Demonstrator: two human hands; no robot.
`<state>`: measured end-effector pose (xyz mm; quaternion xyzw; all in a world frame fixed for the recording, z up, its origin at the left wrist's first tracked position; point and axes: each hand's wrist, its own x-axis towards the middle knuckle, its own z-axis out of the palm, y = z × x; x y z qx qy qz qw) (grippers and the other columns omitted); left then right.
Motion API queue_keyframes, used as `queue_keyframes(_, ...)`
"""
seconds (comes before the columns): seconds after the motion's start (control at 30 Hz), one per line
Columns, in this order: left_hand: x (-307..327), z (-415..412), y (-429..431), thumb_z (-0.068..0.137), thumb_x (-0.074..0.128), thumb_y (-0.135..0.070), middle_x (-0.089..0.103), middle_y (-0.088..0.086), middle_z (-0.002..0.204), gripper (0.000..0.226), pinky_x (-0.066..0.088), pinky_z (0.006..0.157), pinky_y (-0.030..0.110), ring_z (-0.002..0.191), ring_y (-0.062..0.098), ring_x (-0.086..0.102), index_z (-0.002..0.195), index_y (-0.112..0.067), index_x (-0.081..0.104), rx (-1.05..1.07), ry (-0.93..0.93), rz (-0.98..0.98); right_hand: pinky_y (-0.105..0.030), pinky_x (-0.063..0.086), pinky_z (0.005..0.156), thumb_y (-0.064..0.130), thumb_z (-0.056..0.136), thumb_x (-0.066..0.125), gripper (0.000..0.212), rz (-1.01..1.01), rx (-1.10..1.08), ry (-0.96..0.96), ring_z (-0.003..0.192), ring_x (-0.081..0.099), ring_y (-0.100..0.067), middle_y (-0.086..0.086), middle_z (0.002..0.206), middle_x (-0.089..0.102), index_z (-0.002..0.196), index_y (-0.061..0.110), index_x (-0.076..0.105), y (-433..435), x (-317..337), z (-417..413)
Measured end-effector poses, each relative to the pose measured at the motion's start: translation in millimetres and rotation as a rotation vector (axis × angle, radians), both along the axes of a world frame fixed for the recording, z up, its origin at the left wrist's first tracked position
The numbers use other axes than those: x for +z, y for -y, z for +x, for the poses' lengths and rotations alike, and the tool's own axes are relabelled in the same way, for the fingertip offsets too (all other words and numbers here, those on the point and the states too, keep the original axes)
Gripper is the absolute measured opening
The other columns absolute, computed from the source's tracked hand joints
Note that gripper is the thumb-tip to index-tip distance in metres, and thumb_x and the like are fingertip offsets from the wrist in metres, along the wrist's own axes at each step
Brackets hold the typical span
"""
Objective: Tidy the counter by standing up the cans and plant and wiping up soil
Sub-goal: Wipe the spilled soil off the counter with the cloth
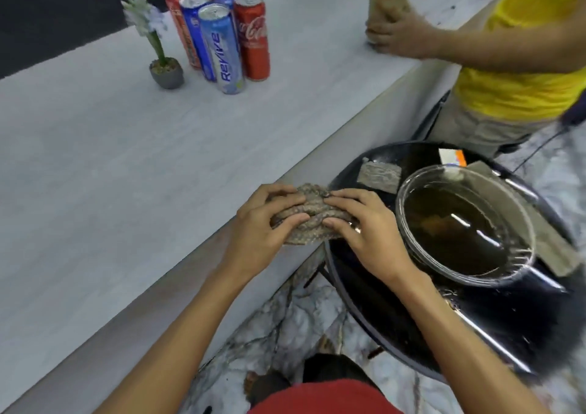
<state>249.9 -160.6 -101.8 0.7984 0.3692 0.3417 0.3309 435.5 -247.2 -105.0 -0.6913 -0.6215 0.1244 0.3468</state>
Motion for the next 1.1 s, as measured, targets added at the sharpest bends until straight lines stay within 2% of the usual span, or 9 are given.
queue_keyframes(0.07, -9.9, 28.5, 1.8, 0.084, 0.072, -0.026, 0.057, -0.009, 0.118, 0.027, 0.037, 0.1, 0.014, 0.113, -0.001, 0.052, 0.11, -0.018, 0.073, -0.087, -0.037, -0.031, -0.018, 0.034, 0.102, 0.03, 0.086, 0.068, 0.033, -0.02, -0.077, -0.005, 0.114, 0.051, -0.013, 0.003, 0.12, 0.06, 0.117, 0.017, 0.068, 16.8, -9.0, 22.1)
queue_keyframes(0.17, -30.5, 64.2, 3.2, 0.083, 0.072, -0.028, 0.057, -0.009, 0.119, 0.028, 0.033, 0.1, 0.009, 0.111, -0.004, 0.051, 0.11, -0.018, 0.073, -0.193, -0.099, -0.03, -0.009, 0.028, 0.1, 0.032, 0.087, 0.067, 0.033, -0.079, -0.187, -0.015, 0.113, 0.049, -0.008, 0.005, 0.119, 0.06, 0.116, 0.018, 0.068, 39.3, -28.7, 44.4)
queue_keyframes(0.33, -75.6, 103.2, 0.2, 0.085, 0.071, -0.027, 0.057, -0.005, 0.122, 0.03, 0.031, 0.101, 0.008, 0.113, 0.002, 0.051, 0.113, -0.016, 0.072, -0.373, -0.221, -0.093, -0.016, 0.03, 0.097, 0.032, 0.087, 0.067, 0.032, -0.208, -0.33, -0.083, 0.109, 0.047, -0.005, 0.005, 0.117, 0.06, 0.116, 0.018, 0.068, 66.0, -76.2, 56.2)
queue_keyframes(0.43, -106.0, 115.0, 0.1, 0.085, 0.071, -0.026, 0.057, -0.003, 0.122, 0.031, 0.029, 0.101, 0.005, 0.113, 0.003, 0.05, 0.113, -0.014, 0.071, -0.47, -0.304, -0.118, -0.008, 0.025, 0.094, 0.032, 0.087, 0.067, 0.032, -0.293, -0.383, -0.127, 0.111, 0.05, -0.011, 0.004, 0.116, 0.06, 0.116, 0.017, 0.068, 76.8, -104.3, 55.0)
queue_keyframes(0.53, -130.6, 124.1, -0.4, 0.085, 0.071, -0.023, 0.057, 0.002, 0.122, 0.031, 0.028, 0.101, 0.005, 0.114, 0.008, 0.051, 0.113, -0.011, 0.071, -0.535, -0.369, -0.139, -0.002, 0.024, 0.091, 0.03, 0.088, 0.067, 0.033, -0.348, -0.427, -0.157, 0.109, 0.047, -0.01, 0.002, 0.117, 0.06, 0.117, 0.015, 0.068, 82.5, -126.7, 51.9)
queue_keyframes(0.63, -147.6, 133.6, -3.0, 0.086, 0.069, -0.025, 0.053, 0.001, 0.126, 0.034, 0.024, 0.103, 0.006, 0.118, 0.01, 0.048, 0.117, -0.01, 0.068, -0.588, -0.434, -0.139, -0.01, 0.028, 0.094, 0.028, 0.088, 0.067, 0.035, -0.379, -0.472, -0.151, 0.112, 0.046, -0.011, 0.001, 0.12, 0.059, 0.12, 0.015, 0.066, 83.8, -144.2, 52.3)
queue_keyframes(0.8, -170.0, 141.1, -7.1, 0.09, 0.064, -0.028, 0.046, 0.001, 0.136, 0.039, 0.026, 0.112, 0.02, 0.129, 0.011, 0.04, 0.125, -0.012, 0.062, -0.66, -0.491, -0.131, -0.017, 0.029, 0.097, 0.026, 0.087, 0.068, 0.037, -0.417, -0.483, -0.111, 0.115, 0.045, -0.017, -0.003, 0.122, 0.059, 0.122, 0.012, 0.065, 83.4, -161.5, 55.3)
queue_keyframes(0.93, -179.6, 137.8, -7.6, 0.09, 0.063, -0.025, 0.04, 0.002, 0.146, 0.043, 0.018, 0.117, 0.025, 0.14, 0.01, 0.026, 0.131, -0.012, 0.057, -0.688, -0.489, -0.107, -0.036, 0.044, 0.095, 0.032, 0.084, 0.071, 0.039, -0.41, -0.482, -0.02, 0.113, 0.049, -0.022, -0.003, 0.12, 0.062, 0.119, 0.015, 0.067, 84.3, -169.6, 55.7)
queue_keyframes(1.1, -186.3, 128.5, -7.1, 0.092, 0.058, -0.037, 0.033, -0.005, 0.153, 0.051, 0.01, 0.12, 0.036, 0.146, 0.014, 0.016, 0.14, -0.022, 0.048, -0.69, -0.567, 0.054, -0.039, 0.041, 0.093, 0.042, 0.086, 0.065, 0.045, -0.44, -0.489, 0.08, 0.118, 0.044, -0.02, 0.002, 0.128, 0.057, 0.124, 0.02, 0.062, 89.4, -171.6, 48.4)
